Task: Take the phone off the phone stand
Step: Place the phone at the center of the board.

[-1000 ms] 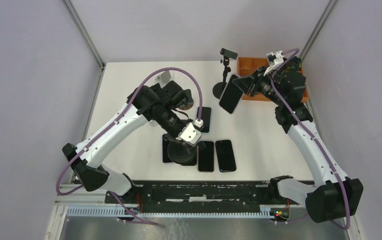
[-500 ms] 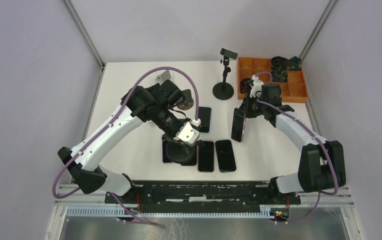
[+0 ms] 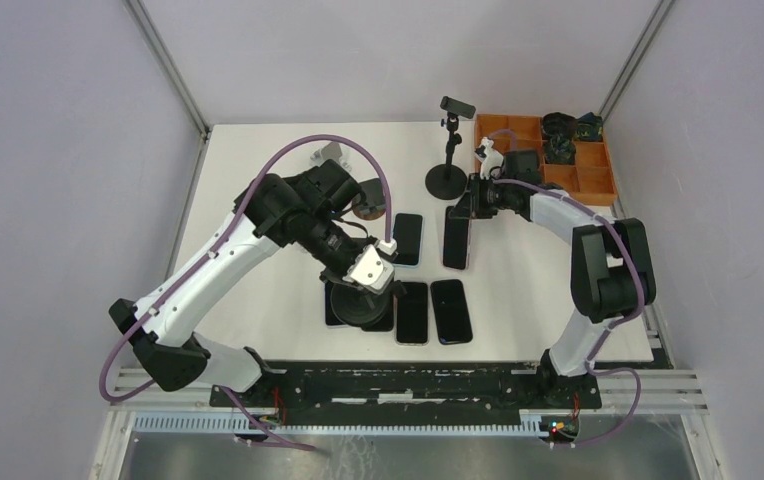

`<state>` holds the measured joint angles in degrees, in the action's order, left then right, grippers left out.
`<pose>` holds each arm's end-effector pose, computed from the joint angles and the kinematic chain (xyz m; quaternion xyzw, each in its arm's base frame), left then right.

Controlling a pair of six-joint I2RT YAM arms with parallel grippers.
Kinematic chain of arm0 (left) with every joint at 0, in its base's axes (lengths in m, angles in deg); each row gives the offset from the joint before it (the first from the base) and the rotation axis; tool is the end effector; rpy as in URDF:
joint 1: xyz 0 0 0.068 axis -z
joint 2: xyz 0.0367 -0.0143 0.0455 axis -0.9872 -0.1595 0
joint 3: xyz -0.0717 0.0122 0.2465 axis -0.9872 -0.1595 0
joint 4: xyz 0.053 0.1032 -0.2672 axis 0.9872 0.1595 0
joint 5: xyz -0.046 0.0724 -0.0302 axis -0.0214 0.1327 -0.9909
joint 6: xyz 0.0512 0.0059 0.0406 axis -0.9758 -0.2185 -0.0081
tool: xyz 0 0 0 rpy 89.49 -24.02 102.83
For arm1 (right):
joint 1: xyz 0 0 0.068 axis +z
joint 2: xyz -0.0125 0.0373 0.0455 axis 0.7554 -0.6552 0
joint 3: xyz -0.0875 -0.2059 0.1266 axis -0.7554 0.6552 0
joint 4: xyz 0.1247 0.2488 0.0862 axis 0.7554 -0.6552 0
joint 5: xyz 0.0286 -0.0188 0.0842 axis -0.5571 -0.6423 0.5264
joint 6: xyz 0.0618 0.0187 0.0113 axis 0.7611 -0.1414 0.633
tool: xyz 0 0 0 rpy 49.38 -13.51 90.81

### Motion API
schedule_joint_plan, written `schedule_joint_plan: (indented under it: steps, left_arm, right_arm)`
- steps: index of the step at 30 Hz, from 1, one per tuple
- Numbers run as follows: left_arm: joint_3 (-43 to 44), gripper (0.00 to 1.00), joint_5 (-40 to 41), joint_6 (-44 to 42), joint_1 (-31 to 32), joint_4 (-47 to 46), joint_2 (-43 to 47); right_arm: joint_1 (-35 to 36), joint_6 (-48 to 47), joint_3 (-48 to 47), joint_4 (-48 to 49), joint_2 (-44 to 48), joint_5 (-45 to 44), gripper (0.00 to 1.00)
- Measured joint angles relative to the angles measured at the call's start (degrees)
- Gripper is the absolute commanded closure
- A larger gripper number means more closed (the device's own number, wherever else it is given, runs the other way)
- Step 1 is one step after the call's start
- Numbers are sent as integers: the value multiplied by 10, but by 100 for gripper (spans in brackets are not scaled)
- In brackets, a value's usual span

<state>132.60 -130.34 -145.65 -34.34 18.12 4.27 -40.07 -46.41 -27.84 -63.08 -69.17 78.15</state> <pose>0.1593 -0.2196 0.3848 0.8185 0.4084 -0.3205 0.2461 0.3923 0.0929 0.1607 -0.0776 0.8859 0.3536 0.2900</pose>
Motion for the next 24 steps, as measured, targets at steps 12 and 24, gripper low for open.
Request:
schedule_joint_plan:
  steps: [12,24]
  left_arm:
    - [0,98,0,28,0,-5,1]
    - [-2,98,8,104,0,-89,29]
  right_arm:
    - [38,-11,-5,8,-23,-74,38]
    - [41,-17,25,17,85,-288,2]
